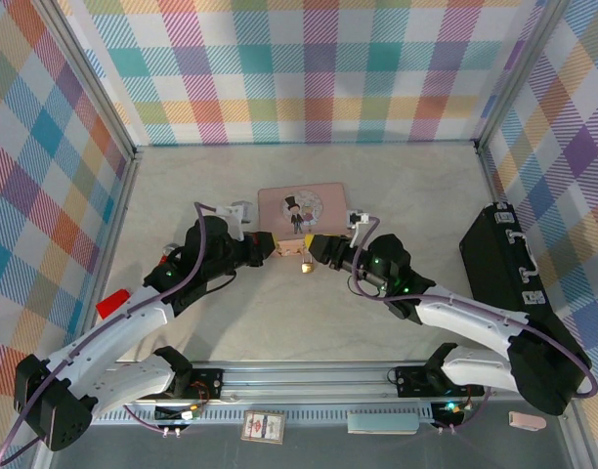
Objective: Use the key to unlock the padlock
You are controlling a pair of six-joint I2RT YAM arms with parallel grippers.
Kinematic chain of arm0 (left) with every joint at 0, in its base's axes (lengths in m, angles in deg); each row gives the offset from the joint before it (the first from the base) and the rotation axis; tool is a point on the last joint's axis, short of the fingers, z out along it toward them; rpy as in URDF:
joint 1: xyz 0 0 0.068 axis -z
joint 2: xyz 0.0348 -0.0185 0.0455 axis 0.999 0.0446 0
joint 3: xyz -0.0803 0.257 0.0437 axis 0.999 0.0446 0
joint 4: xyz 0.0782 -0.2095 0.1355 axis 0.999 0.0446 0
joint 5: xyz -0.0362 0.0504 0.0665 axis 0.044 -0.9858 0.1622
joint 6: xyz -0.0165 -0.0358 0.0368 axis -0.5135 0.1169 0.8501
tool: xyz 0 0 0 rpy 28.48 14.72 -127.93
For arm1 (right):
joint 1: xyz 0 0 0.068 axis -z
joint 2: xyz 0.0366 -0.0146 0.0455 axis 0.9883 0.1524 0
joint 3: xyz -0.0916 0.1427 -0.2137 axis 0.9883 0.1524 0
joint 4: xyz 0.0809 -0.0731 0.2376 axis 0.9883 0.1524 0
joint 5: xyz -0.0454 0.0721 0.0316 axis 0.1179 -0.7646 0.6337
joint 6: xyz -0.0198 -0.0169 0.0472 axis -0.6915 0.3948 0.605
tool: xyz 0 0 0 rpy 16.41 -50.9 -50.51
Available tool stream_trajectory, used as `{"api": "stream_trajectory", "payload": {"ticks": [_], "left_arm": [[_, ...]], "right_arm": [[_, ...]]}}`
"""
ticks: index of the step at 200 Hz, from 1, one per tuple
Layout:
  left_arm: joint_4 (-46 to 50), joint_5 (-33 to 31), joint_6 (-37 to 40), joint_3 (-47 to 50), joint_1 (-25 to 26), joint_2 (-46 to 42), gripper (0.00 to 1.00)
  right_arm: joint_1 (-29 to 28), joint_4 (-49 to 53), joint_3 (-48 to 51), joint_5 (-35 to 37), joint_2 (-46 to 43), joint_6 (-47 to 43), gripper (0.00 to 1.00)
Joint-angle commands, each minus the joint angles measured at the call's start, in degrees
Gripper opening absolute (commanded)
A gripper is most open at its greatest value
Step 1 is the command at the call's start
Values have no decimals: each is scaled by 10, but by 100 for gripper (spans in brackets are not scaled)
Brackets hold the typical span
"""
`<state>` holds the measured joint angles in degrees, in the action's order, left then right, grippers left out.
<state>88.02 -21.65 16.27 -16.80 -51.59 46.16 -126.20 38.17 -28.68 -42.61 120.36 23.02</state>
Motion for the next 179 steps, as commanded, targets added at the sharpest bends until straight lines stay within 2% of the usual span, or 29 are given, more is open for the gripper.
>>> {"api": "stream_trajectory", "payload": {"ticks": [1,27,114,137,156,179], "left_arm": [[-22,-21,30,-5,-9,-27,0],[-32,-13,42,-3,-8,-36,0],[-97,22,27,20,-8,-36,0],[-153,23,2,44,-7,-35,0],[-186,24,-11,51,-7,-19,0],[-230,43,-31,53,-7,-5,0]], "right_arm": [[2,15,-15,20,-5,-5,48],[2,-46,12,32,-6,11,48],[2,-62,-2,-34,8,32,48],[2,-76,4,-30,9,39,48],[5,-130,19,-17,24,57,48],[6,-179,5,-41,61,63,48]]}}
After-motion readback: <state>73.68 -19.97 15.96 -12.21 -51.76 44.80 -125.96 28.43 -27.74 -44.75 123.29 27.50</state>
